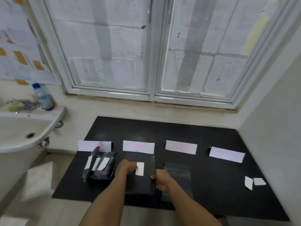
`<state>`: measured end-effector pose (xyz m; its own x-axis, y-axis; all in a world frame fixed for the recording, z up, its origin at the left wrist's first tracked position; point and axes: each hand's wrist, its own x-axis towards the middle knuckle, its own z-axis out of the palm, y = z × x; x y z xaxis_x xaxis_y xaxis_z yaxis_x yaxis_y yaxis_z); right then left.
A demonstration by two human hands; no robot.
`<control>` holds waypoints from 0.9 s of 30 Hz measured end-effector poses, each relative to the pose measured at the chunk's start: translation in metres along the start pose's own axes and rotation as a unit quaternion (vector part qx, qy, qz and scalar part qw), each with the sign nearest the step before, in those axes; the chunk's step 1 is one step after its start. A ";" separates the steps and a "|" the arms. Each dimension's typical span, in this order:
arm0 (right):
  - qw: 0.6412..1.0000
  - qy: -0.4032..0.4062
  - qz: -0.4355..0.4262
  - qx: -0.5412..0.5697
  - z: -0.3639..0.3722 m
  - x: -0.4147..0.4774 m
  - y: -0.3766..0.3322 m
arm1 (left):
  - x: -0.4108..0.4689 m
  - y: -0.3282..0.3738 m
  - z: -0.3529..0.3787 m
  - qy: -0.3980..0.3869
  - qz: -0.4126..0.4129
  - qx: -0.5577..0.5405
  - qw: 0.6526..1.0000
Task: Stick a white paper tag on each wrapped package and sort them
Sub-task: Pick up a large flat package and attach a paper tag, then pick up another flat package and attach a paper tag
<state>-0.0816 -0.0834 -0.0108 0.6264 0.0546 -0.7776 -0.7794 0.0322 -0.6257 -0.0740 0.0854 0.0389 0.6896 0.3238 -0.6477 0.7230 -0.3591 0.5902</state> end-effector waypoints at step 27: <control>0.990 0.064 -0.026 -0.127 0.045 0.054 0.020 | 0.066 -0.024 0.020 -0.098 -0.025 0.011 0.995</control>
<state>-0.0638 -0.0353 -0.0627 0.6747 -0.0674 -0.7350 -0.7286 -0.2202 -0.6486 -0.0467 0.0980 -0.0280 0.6293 0.1664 -0.7591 0.7542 -0.3668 0.5447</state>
